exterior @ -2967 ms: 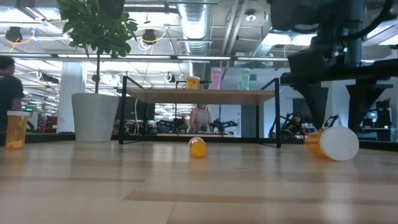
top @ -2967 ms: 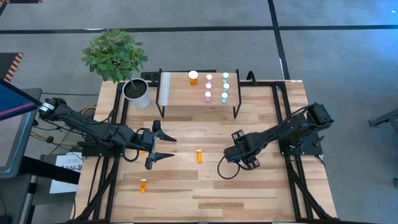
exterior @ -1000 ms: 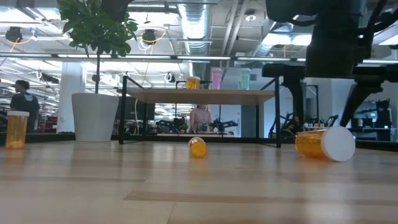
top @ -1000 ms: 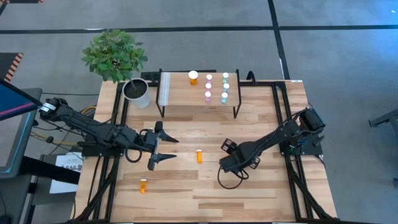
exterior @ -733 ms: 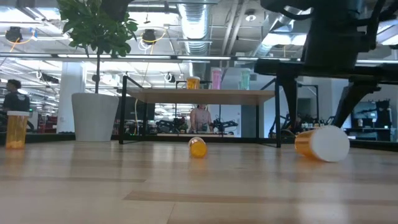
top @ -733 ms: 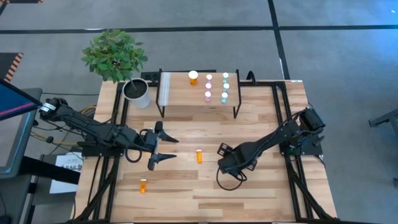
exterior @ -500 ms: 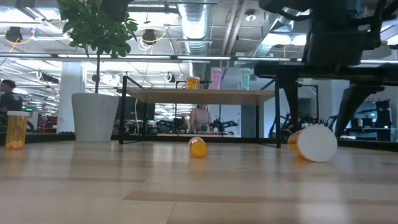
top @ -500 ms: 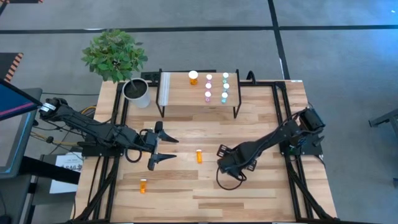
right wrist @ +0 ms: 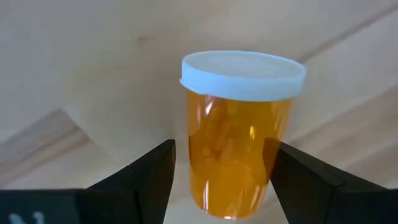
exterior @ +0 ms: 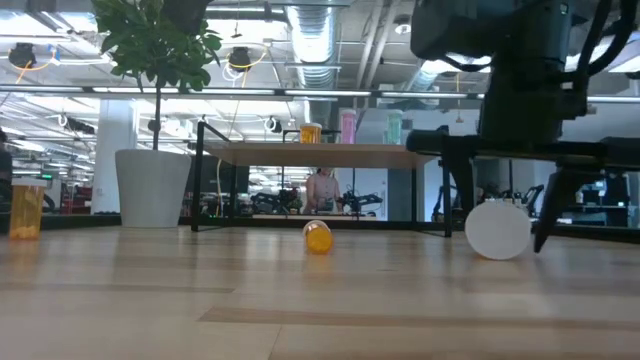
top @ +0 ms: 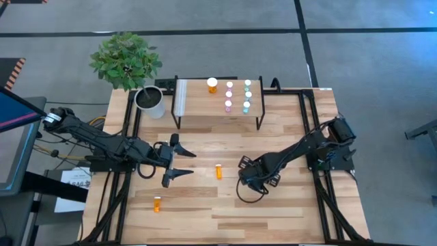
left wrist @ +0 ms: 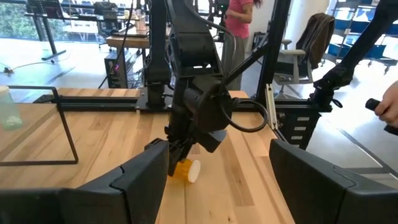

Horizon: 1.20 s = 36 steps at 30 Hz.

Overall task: Pick and place medicine bottles onto shelf by color
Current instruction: Put the large orange pill bottle on the shelf aligned with the other large orange pill bottle

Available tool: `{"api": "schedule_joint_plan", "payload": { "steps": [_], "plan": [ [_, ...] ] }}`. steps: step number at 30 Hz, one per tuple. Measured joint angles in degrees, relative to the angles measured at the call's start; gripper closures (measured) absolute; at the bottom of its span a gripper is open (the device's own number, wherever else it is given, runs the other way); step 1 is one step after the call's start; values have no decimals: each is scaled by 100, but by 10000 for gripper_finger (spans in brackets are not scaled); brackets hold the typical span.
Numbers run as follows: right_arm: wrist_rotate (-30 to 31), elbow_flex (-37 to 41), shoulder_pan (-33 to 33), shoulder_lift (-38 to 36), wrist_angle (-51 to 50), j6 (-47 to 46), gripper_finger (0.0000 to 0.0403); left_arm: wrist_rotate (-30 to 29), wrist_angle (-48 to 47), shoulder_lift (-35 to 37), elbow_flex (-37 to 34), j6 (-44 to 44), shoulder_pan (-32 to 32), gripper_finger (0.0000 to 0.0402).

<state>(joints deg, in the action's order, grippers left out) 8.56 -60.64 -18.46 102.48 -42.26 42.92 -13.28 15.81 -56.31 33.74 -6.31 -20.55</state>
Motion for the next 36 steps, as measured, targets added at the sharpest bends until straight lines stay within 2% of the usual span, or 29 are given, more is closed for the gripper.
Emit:
{"api": "schedule_joint_plan", "payload": {
  "steps": [6, 17, 24, 29, 36],
  "plan": [
    [-6, 116, 24, -3, 9, -252, 140, 2, -2, 0, 0, 0, 0, 136],
    [53, 152, 24, -7, 37, -1234, 218, 4, 20, 0, 0, -23, 1, 136],
    [57, 157, 24, -7, 204, -2483, 205, 7, 57, 0, 2, -39, 0, 136],
    [-253, 161, 16, -50, 952, -3237, 207, 99, 145, 2, 22, -62, 0, 136],
    [-478, 437, 8, -344, 2300, -3693, 218, 98, 189, 2, 22, -222, 2, 136]
  ]
}}
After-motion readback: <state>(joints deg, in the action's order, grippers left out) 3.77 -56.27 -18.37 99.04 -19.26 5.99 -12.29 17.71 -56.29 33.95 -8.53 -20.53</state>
